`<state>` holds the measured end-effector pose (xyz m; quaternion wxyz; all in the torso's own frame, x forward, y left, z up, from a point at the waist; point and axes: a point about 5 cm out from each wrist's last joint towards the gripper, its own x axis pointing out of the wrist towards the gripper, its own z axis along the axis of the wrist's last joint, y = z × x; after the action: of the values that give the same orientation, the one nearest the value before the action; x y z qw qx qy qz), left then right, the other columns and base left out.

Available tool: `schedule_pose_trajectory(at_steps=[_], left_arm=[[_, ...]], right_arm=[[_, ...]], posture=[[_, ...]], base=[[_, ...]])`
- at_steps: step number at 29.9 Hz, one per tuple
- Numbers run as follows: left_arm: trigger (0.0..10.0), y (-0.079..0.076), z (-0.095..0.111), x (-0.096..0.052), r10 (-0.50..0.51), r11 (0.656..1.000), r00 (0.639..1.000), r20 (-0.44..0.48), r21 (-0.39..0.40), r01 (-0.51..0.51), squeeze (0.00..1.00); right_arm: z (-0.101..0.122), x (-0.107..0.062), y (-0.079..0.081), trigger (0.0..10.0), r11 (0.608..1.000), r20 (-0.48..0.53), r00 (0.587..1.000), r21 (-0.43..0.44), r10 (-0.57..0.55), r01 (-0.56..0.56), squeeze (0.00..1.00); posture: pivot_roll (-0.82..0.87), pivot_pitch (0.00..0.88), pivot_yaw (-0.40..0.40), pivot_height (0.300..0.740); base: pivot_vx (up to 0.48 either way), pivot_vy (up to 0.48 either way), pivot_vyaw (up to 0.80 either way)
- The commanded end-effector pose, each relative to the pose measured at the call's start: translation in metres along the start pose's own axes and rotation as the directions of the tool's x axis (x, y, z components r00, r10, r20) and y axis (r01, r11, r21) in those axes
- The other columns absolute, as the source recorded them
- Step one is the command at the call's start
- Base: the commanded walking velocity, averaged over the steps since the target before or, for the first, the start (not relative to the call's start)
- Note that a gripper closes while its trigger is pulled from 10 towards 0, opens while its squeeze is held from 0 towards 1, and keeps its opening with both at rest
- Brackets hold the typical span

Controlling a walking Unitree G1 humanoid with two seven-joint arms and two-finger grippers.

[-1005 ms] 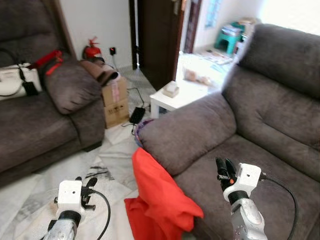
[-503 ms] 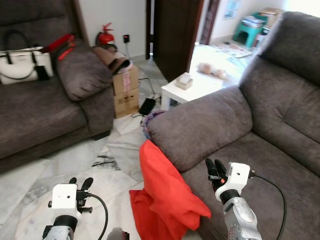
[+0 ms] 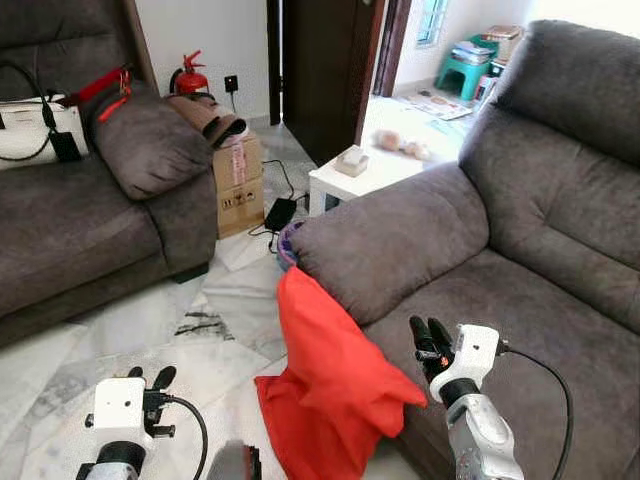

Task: Move the pillow to the sofa from floor

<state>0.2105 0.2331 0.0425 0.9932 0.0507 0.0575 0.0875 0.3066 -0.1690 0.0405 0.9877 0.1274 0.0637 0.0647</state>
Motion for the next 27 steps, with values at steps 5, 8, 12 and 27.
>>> schedule_pose_trajectory(at_steps=[5, 8, 12, 27], left_arm=[[10.0, 0.0033, -0.0049, -0.0009, 0.025, 0.999, 0.999, -0.033, 0.022, -0.025, 0.0], [10.0, 0.0014, -0.0036, -0.0005, 0.008, 1.0, 1.0, -0.03, 0.01, -0.008, 0.0], [10.0, 0.001, -0.0035, -0.0012, 0.003, 1.0, 0.999, -0.032, 0.004, -0.003, 0.0], [10.0, -0.0017, -0.002, 0.0004, -0.028, 1.0, 0.999, -0.035, 0.001, 0.028, 0.0]], right_arm=[[-0.0034, -0.0014, -0.0013, 10.0, 1.0, -0.023, 1.0, 0.004, -0.005, 0.005, 0.0], [-0.0072, -0.0022, -0.0005, 10.0, 1.0, -0.04, 0.999, 0.016, -0.005, 0.005, 0.0], [-0.0069, -0.0018, 0.0007, 10.0, 1.0, -0.037, 0.999, 0.018, -0.002, 0.003, 0.0], [-0.007, -0.0034, 0.0008, 10.0, 1.0, -0.026, 1.0, 0.014, 0.001, 0.0, 0.0]], posture=[[0.15, 0.108, -0.028, 0.61], [0.15, 0.11, -0.027, 0.61], [0.15, 0.111, -0.023, 0.61], [0.15, 0.116, -0.017, 0.61]], base=[[0.0, 0.0, 0.0], [0.0, 0.0, 0.0], [0.0, 0.0, 0.0], [0.119, 0.0, 0.26]])
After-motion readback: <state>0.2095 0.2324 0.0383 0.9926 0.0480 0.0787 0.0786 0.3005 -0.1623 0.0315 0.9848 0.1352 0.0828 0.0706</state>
